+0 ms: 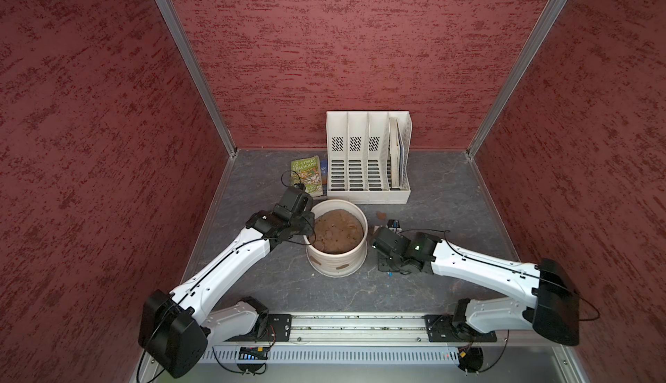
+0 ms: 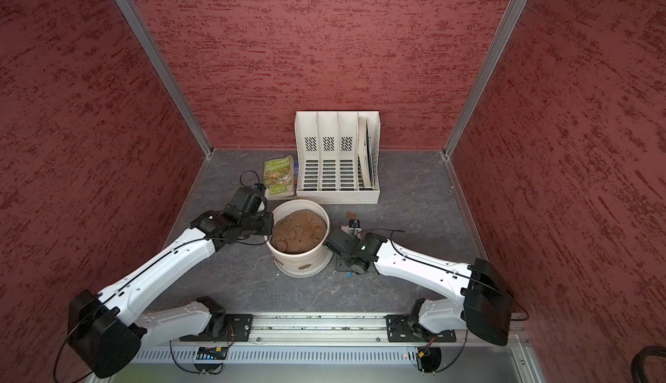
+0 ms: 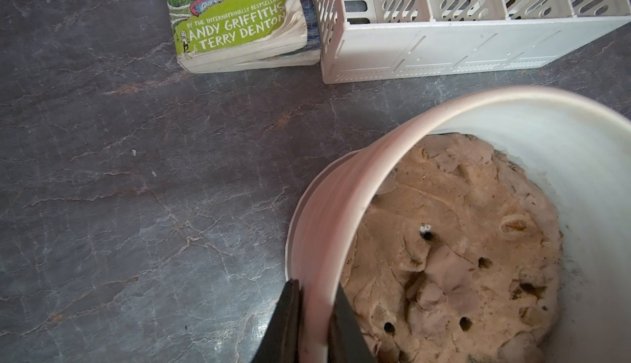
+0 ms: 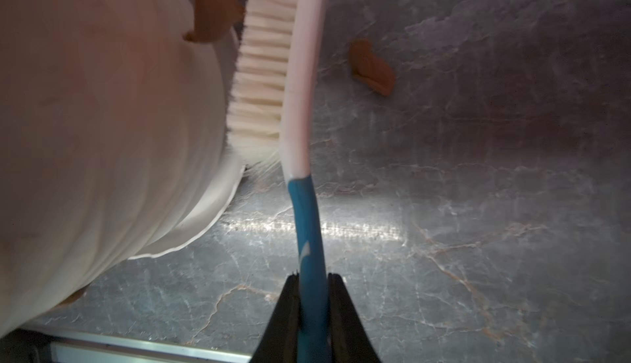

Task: Scrub the dried mud off the ceramic pot
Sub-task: Brush off the soil from the pot.

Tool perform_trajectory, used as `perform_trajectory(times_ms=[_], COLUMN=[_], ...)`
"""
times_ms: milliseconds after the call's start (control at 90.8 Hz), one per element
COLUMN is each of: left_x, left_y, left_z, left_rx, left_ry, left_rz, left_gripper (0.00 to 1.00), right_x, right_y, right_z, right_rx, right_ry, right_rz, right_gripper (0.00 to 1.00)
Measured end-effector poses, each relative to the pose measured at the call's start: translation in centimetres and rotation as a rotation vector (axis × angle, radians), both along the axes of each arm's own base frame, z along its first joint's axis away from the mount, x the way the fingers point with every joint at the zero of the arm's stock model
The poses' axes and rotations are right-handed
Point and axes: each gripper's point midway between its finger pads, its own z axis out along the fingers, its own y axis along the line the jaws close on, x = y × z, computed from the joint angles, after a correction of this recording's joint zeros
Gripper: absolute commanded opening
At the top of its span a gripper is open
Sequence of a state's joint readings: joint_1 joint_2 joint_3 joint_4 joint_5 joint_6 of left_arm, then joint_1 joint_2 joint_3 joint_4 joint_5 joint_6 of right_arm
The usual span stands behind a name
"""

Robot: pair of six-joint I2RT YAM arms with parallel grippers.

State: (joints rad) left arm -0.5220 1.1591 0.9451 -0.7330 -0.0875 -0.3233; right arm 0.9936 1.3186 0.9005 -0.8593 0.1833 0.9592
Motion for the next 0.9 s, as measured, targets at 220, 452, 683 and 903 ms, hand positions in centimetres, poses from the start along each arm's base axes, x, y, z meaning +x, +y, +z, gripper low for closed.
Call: perform_trajectory(times_ms=[220,452,683,903], left_x=[0.0,-0.7,0.6,3.2], left_y=[0.0,-0.7,-1.9,-2.9], left_z=[0.0,0.3,1.0,-0.3], left_rx=[-0.002,-0.065,-0.168,-0.170], left_ry=[-0.001,0.004,-0.012,0.012], left_rz=[0.002,-0.012,-0.017,-0.009], left_gripper=[0.00,0.46,0.59,0.59], right_x=[-0.1,-0.8,-2.3,-2.8], right_y=[-4.1,-4.7,-2.4,-0.7], right_z=[-1.4,0.4,2.1,2.9], right_rx=[-0.073,-0.024,0.023,0.059], right_ry=[0.048,0.012,-0.066,-0.109], right_rz=[-0.087,-0.082,0.043,0.083], right_gripper=[0.00,0.00,0.00,0.00])
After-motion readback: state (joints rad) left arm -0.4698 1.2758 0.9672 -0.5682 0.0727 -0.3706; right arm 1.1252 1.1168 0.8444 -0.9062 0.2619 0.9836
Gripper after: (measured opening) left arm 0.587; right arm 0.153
